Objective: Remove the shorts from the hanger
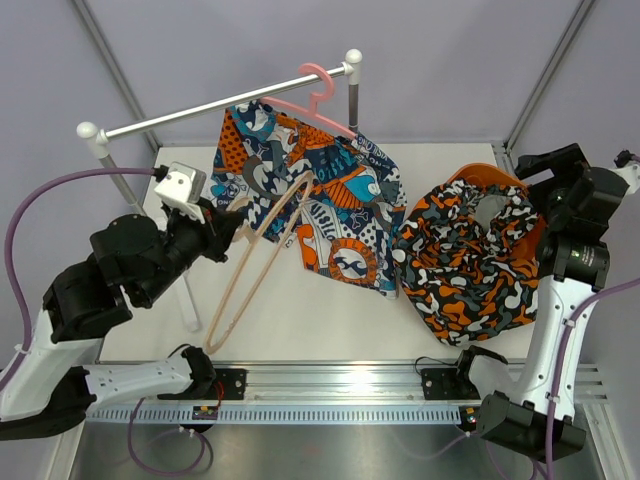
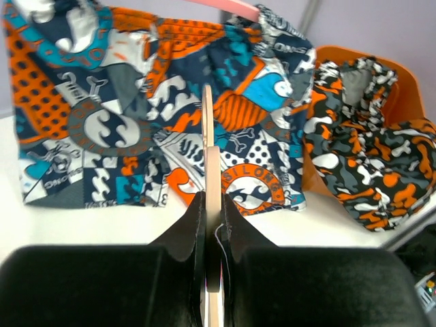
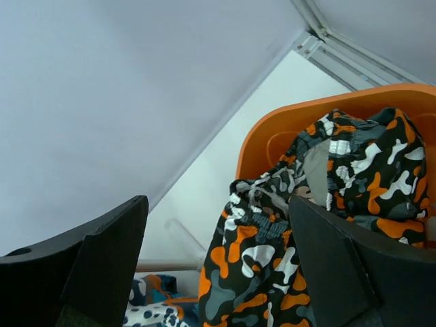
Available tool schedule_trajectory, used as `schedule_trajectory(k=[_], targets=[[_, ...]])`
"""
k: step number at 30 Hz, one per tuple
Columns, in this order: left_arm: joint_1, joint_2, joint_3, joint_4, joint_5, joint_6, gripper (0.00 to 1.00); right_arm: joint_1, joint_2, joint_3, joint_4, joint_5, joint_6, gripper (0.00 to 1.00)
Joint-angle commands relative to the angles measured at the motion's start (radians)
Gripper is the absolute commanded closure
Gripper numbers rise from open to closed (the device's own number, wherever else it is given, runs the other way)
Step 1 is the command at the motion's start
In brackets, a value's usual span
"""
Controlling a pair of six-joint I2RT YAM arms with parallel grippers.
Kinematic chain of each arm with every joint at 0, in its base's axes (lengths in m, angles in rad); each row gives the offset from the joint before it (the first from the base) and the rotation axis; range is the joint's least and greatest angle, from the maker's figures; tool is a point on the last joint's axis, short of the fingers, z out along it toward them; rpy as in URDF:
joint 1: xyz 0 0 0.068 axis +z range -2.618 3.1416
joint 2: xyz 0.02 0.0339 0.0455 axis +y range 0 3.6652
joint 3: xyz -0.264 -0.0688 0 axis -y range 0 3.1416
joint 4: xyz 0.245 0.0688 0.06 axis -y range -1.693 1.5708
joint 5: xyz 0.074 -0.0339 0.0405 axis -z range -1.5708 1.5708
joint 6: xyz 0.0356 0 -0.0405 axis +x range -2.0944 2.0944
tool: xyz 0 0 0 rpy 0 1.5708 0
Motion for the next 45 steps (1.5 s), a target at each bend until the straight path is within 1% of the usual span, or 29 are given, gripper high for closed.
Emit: schedule_trajectory(k=[1, 3, 4, 5, 7, 9, 10, 11, 13, 15, 17, 18, 19, 20, 21, 23, 24, 25, 27, 28, 30, 31, 35, 38, 41, 42, 45], targets=[[-0.001, 0.030, 0.072, -0.057, -0.138, -0.060, 1.00, -0.003, -0.015, 0.064, -0.063, -0.112, -0.052, 0.10], [-0.001, 0.061, 0.122, -0.093, -0.172, -0.067, 1.00, 0.010, -0.005, 0.140, -0.088, -0.168, -0.077, 0.11], [-0.001, 0.094, 0.139, -0.102, -0.212, -0.069, 1.00, 0.045, 0.011, 0.168, -0.126, -0.188, -0.104, 0.11], [0.005, 0.114, 0.183, -0.116, -0.227, -0.067, 1.00, 0.069, 0.019, 0.224, -0.146, -0.185, -0.118, 0.11], [0.031, 0.156, 0.240, -0.125, -0.221, -0.054, 1.00, 0.149, 0.030, 0.262, -0.178, -0.158, -0.143, 0.11], [0.113, 0.229, 0.335, -0.140, -0.182, -0.043, 1.00, 0.184, 0.025, 0.274, -0.178, -0.154, -0.142, 0.11], [0.139, 0.255, 0.366, -0.145, -0.131, -0.041, 1.00, 0.220, 0.021, 0.273, -0.172, -0.163, -0.137, 0.11], [0.197, 0.303, 0.397, -0.153, -0.103, -0.040, 1.00, 0.241, 0.024, 0.273, -0.174, -0.165, -0.138, 0.11], [0.245, 0.340, 0.469, -0.153, -0.045, -0.035, 1.00, 0.290, 0.030, 0.279, -0.180, -0.154, -0.151, 0.12], [0.295, 0.392, 0.509, -0.153, -0.019, -0.031, 1.00, 0.388, 0.034, 0.276, -0.172, -0.153, -0.160, 0.15], [0.325, 0.420, 0.550, -0.150, 0.021, -0.027, 1.00, 0.482, 0.054, 0.285, -0.180, -0.104, -0.181, 0.15], [0.334, 0.442, 0.560, -0.150, 0.033, -0.029, 1.00, 0.563, 0.076, 0.285, -0.180, -0.085, -0.191, 0.15], [0.342, 0.452, 0.572, -0.148, 0.064, -0.031, 1.00, 0.604, 0.090, 0.285, -0.175, -0.079, -0.197, 0.15], [0.356, 0.453, 0.572, -0.144, 0.081, -0.034, 1.00, 0.644, 0.099, 0.273, -0.162, -0.076, -0.200, 0.15], [0.362, 0.455, 0.567, -0.139, 0.098, -0.041, 1.00, 0.715, 0.113, 0.256, -0.139, -0.094, -0.203, 0.15], [0.377, 0.434, 0.537, -0.121, 0.157, -0.047, 1.00, 0.763, 0.125, 0.198, -0.038, -0.142, -0.186, 0.14], [0.382, 0.426, 0.528, -0.120, 0.176, -0.047, 1.00, 0.802, 0.137, 0.173, 0.011, -0.210, -0.183, 0.14], [0.385, 0.409, 0.518, -0.127, 0.216, -0.044, 1.00, 0.824, 0.145, 0.153, 0.082, -0.226, -0.186, 0.14], [0.393, 0.400, 0.512, -0.156, 0.260, -0.029, 1.00, 0.900, 0.186, 0.165, 0.093, -0.214, -0.245, 0.14], [0.393, 0.386, 0.512, -0.185, 0.268, -0.023, 1.00, 0.924, 0.205, 0.209, 0.078, -0.203, -0.272, 0.14], [0.394, 0.365, 0.492, -0.200, 0.302, -0.008, 1.00, 0.967, 0.249, 0.239, 0.072, -0.199, -0.342, 0.15], [0.394, 0.349, 0.489, -0.223, 0.344, -0.001, 1.00, 0.999, 0.263, 0.266, 0.069, -0.200, -0.367, 0.15], [0.394, 0.331, 0.480, -0.285, 0.450, 0.028, 1.00, 1.047, 0.303, 0.308, 0.044, -0.205, -0.482, 0.15], [0.394, 0.303, 0.419, -0.283, 0.574, 0.045, 1.00, 1.063, 0.279, 0.283, 0.100, -0.287, -0.558, 0.14], [0.394, 0.294, 0.385, -0.279, 0.660, 0.060, 1.00, 1.093, 0.269, 0.293, 0.099, -0.321, -0.606, 0.14], [0.394, 0.294, 0.376, -0.275, 0.711, 0.062, 1.00, 1.100, 0.271, 0.297, 0.096, -0.347, -0.637, 0.14], [0.394, 0.291, 0.347, -0.265, 0.748, 0.068, 1.00, 1.116, 0.292, 0.328, 0.066, -0.401, -0.672, 0.14]])
